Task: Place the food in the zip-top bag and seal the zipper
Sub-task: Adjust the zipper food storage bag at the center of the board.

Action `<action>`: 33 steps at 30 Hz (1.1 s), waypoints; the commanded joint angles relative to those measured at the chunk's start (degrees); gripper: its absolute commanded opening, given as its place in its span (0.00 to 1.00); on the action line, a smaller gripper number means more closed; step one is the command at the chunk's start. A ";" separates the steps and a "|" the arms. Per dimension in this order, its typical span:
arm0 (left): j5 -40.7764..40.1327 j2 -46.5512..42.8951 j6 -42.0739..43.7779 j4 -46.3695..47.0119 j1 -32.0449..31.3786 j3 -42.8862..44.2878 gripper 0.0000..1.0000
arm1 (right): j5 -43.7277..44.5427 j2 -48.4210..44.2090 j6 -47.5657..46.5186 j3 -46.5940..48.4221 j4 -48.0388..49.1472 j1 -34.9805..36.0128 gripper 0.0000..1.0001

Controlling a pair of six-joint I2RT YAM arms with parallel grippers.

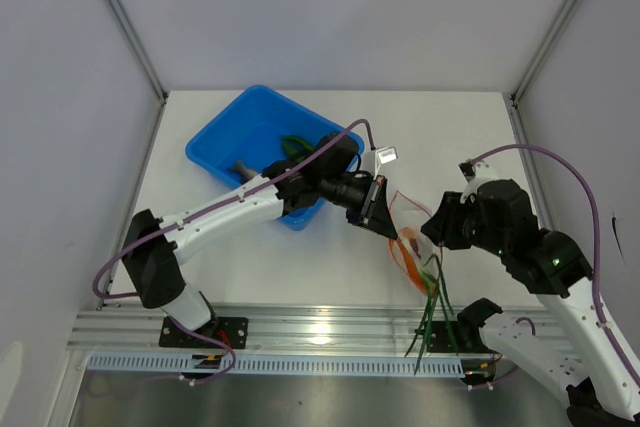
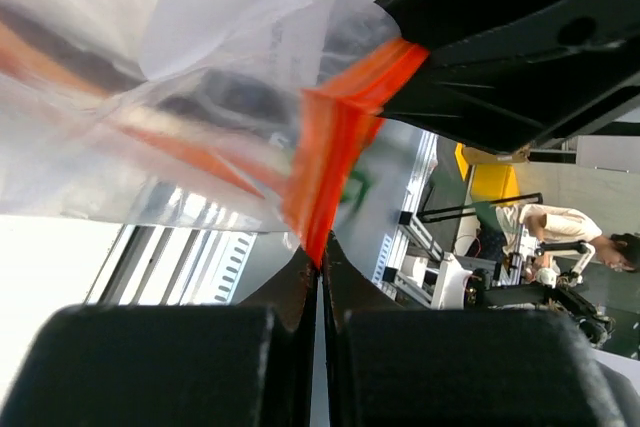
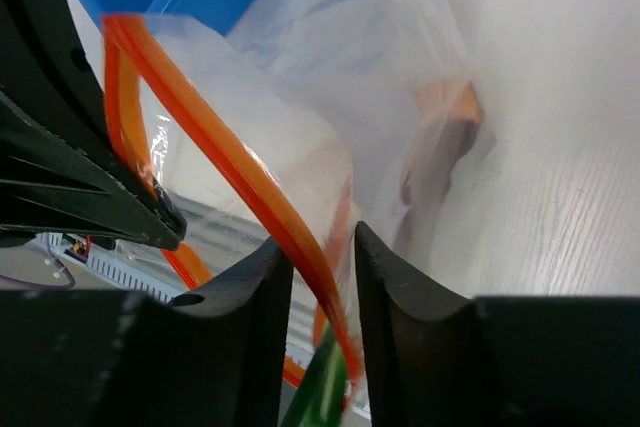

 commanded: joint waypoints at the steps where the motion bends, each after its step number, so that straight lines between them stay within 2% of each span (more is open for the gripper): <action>1: 1.33 -0.14 1.33 0.98 -0.23 0.35 0.01 | 1.14 0.54 -0.69 0.23 2.12 -0.17 0.36; 3: 1.50 -0.23 1.42 1.07 -0.23 0.00 0.01 | 2.10 1.24 -0.87 0.23 2.64 -0.17 0.37; 5: 1.50 -0.32 1.42 1.07 -0.23 -0.09 0.01 | 2.02 2.38 -1.66 0.23 2.91 -0.17 0.29; 7: 1.59 -0.41 1.33 1.16 -0.23 -0.09 0.01 | 1.93 3.52 -1.75 -0.20 2.73 -0.17 0.27; 8: 1.59 -0.49 1.33 1.24 -0.23 -0.09 0.01 | 1.76 3.61 -1.66 -0.55 2.73 -0.09 0.28; 12: 2.03 -0.32 0.90 1.60 -0.23 0.35 0.01 | -1.05 2.91 -1.22 -2.22 3.44 -0.17 0.43; 16: 2.91 0.29 0.89 1.60 -0.23 1.67 0.01 | -1.41 1.77 -0.60 -3.28 2.21 -0.17 0.42; 17: 3.00 0.47 1.16 1.16 -0.23 2.28 0.01 | -1.58 1.51 -0.69 -3.63 2.21 -0.17 0.38; 18: 3.09 0.47 1.33 0.90 -0.23 2.46 0.00 | -1.76 1.33 -0.60 -4.59 2.21 -0.17 0.20; 20: 3.00 0.56 1.86 0.72 -0.14 2.81 0.01 | -1.76 0.98 -0.43 -5.39 2.56 -0.17 0.00; 26: 2.12 2.40 5.28 -2.88 1.35 3.34 0.01 | -1.23 -1.48 1.33 -3.29 5.02 0.35 0.00; 27: 1.86 3.28 5.90 -4.10 1.96 3.25 0.04 | -0.45 -1.57 1.68 -2.59 4.67 0.70 0.00; 28: 0.64 3.37 6.51 -4.64 2.23 3.08 0.16 | -0.18 -1.48 1.94 -1.54 4.67 0.88 0.00; 31: -1.82 2.33 9.85 -6.39 2.76 2.55 0.42 | 0.87 -1.48 2.38 -1.52 4.84 2.02 0.00; 33: -2.80 0.66 11.00 -7.19 2.67 2.11 0.49 | 1.75 -1.22 2.91 -1.70 5.19 3.07 0.00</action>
